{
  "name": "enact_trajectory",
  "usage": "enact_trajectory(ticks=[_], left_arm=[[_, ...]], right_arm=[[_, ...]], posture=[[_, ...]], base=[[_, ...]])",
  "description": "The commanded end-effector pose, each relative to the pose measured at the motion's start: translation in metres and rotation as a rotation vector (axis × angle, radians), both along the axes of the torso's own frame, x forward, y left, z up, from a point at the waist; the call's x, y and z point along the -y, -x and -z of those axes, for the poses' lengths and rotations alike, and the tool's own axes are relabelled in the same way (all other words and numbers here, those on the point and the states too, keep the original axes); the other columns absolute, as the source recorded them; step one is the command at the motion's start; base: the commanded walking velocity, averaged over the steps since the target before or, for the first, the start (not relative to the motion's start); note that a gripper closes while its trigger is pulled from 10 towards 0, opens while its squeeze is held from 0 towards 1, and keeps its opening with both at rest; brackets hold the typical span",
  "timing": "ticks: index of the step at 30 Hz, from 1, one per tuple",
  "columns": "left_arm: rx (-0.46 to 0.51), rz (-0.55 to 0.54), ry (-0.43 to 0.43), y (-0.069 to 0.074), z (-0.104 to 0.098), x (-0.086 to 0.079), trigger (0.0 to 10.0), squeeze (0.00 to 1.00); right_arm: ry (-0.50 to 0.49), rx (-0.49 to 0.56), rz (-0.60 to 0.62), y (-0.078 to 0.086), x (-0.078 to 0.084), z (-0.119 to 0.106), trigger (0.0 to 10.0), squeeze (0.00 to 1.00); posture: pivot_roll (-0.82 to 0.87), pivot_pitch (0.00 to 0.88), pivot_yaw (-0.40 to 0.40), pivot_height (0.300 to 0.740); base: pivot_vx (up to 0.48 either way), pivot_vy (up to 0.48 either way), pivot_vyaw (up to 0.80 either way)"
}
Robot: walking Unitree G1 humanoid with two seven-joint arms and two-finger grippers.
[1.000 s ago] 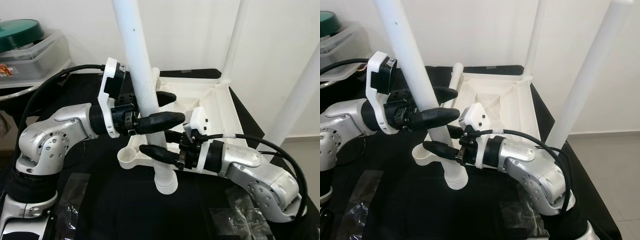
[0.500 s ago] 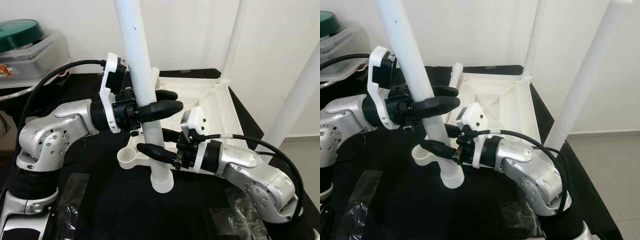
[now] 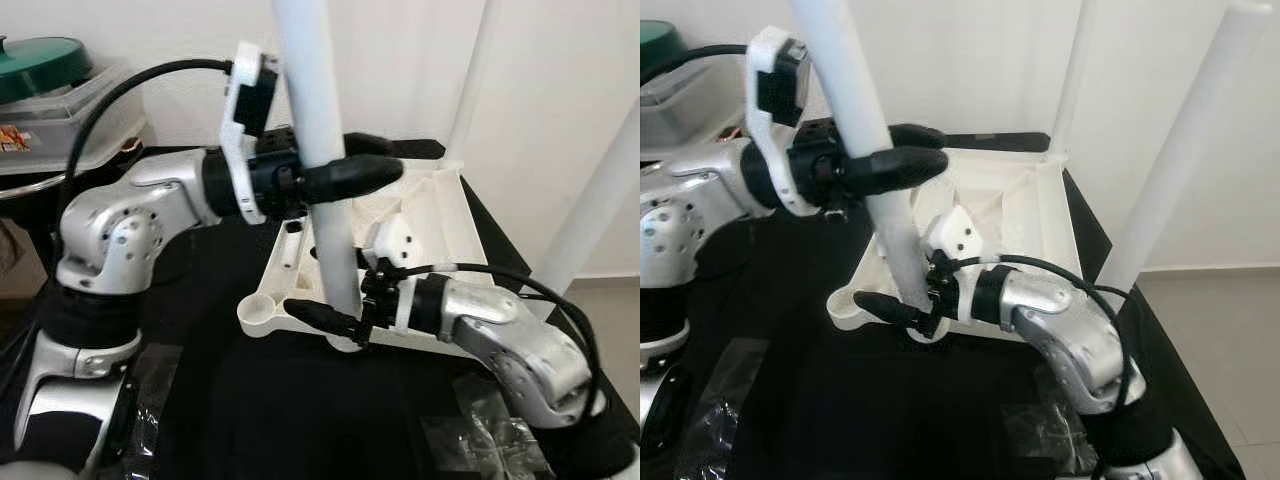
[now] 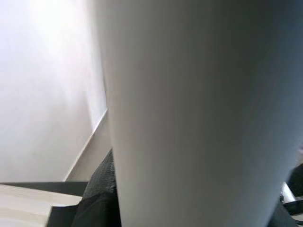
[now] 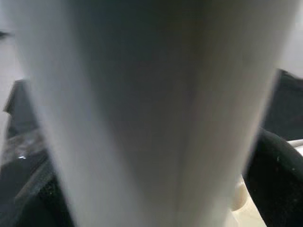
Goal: Building children table
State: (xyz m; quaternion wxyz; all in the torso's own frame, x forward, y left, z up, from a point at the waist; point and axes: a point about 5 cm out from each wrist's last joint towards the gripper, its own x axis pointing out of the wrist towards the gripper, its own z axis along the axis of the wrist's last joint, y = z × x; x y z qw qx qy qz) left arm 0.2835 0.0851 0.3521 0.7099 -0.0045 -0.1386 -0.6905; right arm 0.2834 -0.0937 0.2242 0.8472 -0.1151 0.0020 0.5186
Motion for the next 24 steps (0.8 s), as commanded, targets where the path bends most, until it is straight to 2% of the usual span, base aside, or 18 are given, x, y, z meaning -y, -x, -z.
enact_trajectory(ticks=[1,2,5,12,13,14,15,16,24], left_arm=[[0.036,0.063,-0.012,0.005,-0.004,0.013,0.0,0.00],[0.036,0.063,-0.012,0.005,-0.004,0.013,0.0,0.00],[0.030,0.079,-0.015,0.004,-0.003,0.016,0.0,0.00],[0.031,0.089,-0.008,0.002,-0.004,0.020,0.0,0.00],[0.032,0.090,-0.006,0.001,-0.004,0.021,0.0,0.00],[0.032,0.090,-0.006,0.001,-0.004,0.021,0.0,0.00],[0.032,0.091,-0.004,0.001,-0.004,0.021,0.0,0.00],[0.031,0.091,-0.003,0.001,-0.004,0.021,0.0,0.00],[0.035,0.093,0.010,0.000,-0.005,0.023,0.0,0.00]], right_arm=[[0.027,0.022,-0.002,-0.004,-0.014,0.003,10.0,0.00],[0.027,0.022,-0.002,-0.004,-0.014,0.003,10.0,0.00],[-0.021,0.038,-0.038,-0.003,-0.031,-0.006,10.0,0.00],[-0.061,0.037,-0.088,0.000,-0.043,-0.010,10.0,0.00],[-0.072,0.031,-0.100,0.001,-0.045,-0.009,6.0,0.00],[-0.072,0.031,-0.100,0.001,-0.045,-0.009,6.0,0.00],[-0.080,0.026,-0.110,0.003,-0.047,-0.009,1.5,0.00],[-0.084,0.022,-0.116,0.004,-0.048,-0.007,0.0,0.00],[-0.095,0.007,-0.100,0.005,-0.050,-0.004,0.0,0.00]], posture=[[-0.05,0.000,0.001,0.740],[-0.05,0.000,0.001,0.740],[-0.05,0.000,0.001,0.740],[-0.05,0.000,0.000,0.740],[-0.05,0.000,-0.002,0.740],[-0.05,0.000,-0.002,0.740],[-0.05,0.000,0.000,0.740],[-0.05,0.000,0.001,0.740],[-0.05,0.000,0.002,0.740]], base=[[0.000,0.000,0.00],[0.000,0.000,0.00],[0.000,0.000,0.00],[0.000,0.000,0.00],[0.000,0.000,0.00],[0.000,0.000,0.00],[0.000,0.000,0.00],[0.000,0.000,0.00],[0.000,0.000,0.00]])
